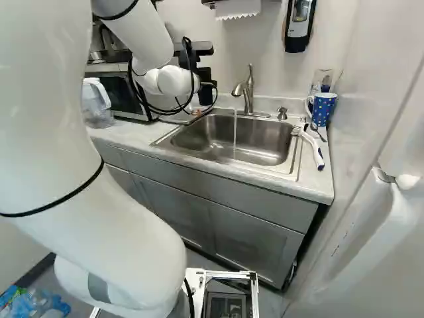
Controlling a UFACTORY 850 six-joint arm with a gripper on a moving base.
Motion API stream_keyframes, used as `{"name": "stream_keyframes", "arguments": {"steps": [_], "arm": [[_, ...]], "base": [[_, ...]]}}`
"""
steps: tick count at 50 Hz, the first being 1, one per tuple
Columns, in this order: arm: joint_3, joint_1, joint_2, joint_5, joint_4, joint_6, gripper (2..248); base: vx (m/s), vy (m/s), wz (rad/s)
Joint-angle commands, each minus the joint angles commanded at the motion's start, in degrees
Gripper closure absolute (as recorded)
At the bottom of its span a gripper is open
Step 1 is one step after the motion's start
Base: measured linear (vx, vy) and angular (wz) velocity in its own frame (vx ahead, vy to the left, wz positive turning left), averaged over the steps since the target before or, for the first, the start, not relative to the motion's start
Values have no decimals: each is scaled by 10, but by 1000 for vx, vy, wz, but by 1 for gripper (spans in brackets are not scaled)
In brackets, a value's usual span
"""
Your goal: Rinse the cup and place it in the tray
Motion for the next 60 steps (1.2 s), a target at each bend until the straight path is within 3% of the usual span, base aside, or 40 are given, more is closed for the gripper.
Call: {"name": "stream_keyframes", "arguments": {"steps": [12, 60], "arm": [[0, 0, 0, 0, 0, 61, 125], [0, 0, 0, 0, 0, 349, 125]], "base": [[0, 0, 0], [0, 0, 0]]}}
